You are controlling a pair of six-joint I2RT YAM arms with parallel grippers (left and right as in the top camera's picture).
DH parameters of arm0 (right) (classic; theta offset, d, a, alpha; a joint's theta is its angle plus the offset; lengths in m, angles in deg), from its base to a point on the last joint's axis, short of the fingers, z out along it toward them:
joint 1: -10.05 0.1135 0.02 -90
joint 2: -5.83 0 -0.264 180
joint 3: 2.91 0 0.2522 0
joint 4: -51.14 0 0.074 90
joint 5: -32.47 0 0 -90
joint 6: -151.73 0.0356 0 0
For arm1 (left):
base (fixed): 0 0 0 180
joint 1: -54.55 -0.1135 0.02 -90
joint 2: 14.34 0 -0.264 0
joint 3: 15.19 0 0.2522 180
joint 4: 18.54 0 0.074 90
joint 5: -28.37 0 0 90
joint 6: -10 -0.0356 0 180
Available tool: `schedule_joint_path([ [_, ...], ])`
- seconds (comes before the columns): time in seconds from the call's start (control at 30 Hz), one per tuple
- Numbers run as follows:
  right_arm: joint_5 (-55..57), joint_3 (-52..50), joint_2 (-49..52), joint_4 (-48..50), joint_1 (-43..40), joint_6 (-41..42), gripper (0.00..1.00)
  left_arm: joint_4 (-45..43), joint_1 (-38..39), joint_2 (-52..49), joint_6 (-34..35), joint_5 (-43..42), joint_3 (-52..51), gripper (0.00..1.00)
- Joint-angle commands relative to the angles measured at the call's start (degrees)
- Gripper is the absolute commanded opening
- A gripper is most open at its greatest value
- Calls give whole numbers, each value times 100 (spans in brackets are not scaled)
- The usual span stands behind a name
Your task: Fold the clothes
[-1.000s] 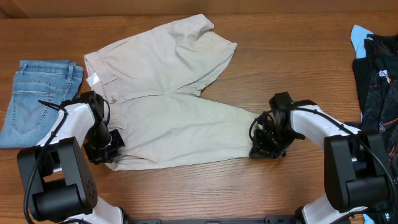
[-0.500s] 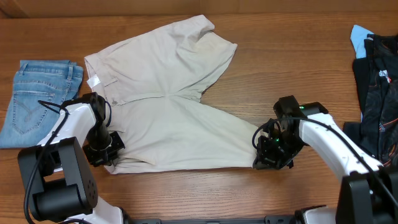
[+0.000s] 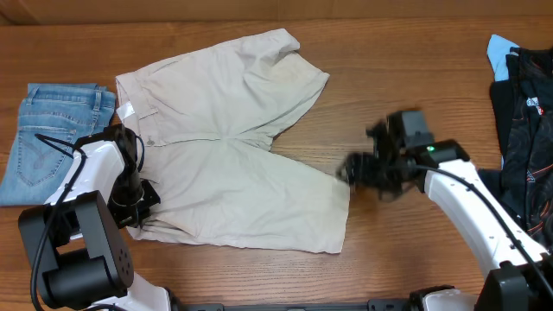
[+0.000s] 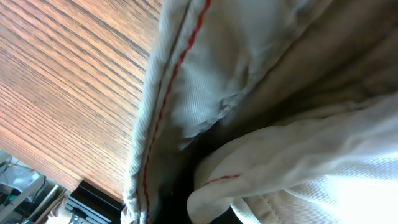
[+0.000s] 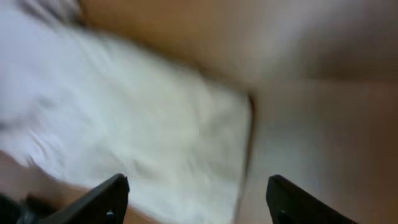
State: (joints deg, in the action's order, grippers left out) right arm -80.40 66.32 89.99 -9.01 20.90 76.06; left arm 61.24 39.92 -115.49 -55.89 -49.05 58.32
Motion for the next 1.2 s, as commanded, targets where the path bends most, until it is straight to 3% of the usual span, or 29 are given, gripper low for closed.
schedule_joint_path([
  [0.0,140,638,437,610,-59,-96,78,-66,-20,76,162,-146,129,5],
  [0.2,192,2184,1904,463,-57,-369,86,-173,-20,76,157,-212,129,8],
  [0.5,238,4286,3764,540,-74,-428,87,-291,-20,76,118,-214,129,8],
  [1.03,181,4446,4835,2118,-33,-33,80,-306,-17,76,120,-219,129,8],
  [1.1,184,4446,4865,2221,-17,11,75,-306,-17,76,118,-216,129,8],
  [1.17,186,4446,4878,2304,-2,81,63,-306,-17,76,120,-219,129,8],
])
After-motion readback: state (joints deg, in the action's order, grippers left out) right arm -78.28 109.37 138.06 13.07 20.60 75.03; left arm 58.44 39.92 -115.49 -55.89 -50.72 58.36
